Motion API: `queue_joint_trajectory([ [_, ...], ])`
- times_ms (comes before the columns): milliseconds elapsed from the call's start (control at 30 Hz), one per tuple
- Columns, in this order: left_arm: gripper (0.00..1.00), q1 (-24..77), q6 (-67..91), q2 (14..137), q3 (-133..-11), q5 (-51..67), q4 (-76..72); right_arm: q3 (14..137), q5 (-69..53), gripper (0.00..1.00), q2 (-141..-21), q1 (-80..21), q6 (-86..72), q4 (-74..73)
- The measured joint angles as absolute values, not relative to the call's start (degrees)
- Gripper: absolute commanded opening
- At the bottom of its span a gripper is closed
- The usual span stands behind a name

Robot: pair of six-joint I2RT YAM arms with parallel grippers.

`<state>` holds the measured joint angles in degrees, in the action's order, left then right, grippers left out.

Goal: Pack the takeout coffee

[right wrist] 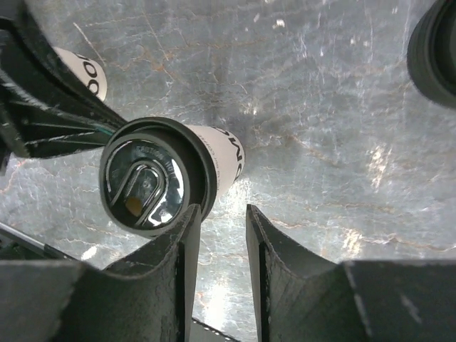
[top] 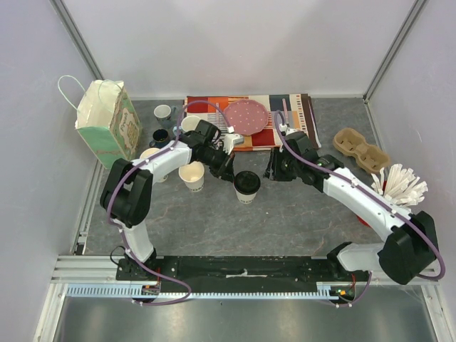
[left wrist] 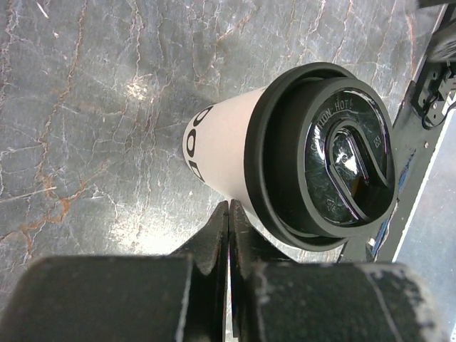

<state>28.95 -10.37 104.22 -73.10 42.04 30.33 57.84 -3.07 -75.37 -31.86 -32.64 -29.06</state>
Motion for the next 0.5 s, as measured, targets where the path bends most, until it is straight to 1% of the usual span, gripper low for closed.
queue_joint_trajectory([
  [67, 0.03, 28.6, -10.4, 104.1, -73.2, 42.0, 30.3, 58.8, -3.2, 0.17, -74.3, -32.1, -30.1, -29.5],
  [100, 0.03, 28.4, -10.4, 104.1, -73.2, 42.0, 30.6, 59.9, -3.3, 0.06, -74.1, -32.7, -28.3, -29.6],
  [133, 0.03, 28.3, -10.4, 104.0, -73.2, 41.9, 30.7, 61.2, -3.7, 0.0, -74.1, -33.7, -26.6, -29.6],
  [333, 0.03, 25.9, -10.4, 102.7, -72.6, 41.5, 31.4, 70.9, -8.4, 0.0, -79.4, -44.6, -18.6, -27.9],
  [500, 0.03, 25.2, -10.4, 100.6, -71.0, 41.1, 31.7, 73.4, -9.5, 0.0, -82.2, -45.7, -16.5, -27.4],
])
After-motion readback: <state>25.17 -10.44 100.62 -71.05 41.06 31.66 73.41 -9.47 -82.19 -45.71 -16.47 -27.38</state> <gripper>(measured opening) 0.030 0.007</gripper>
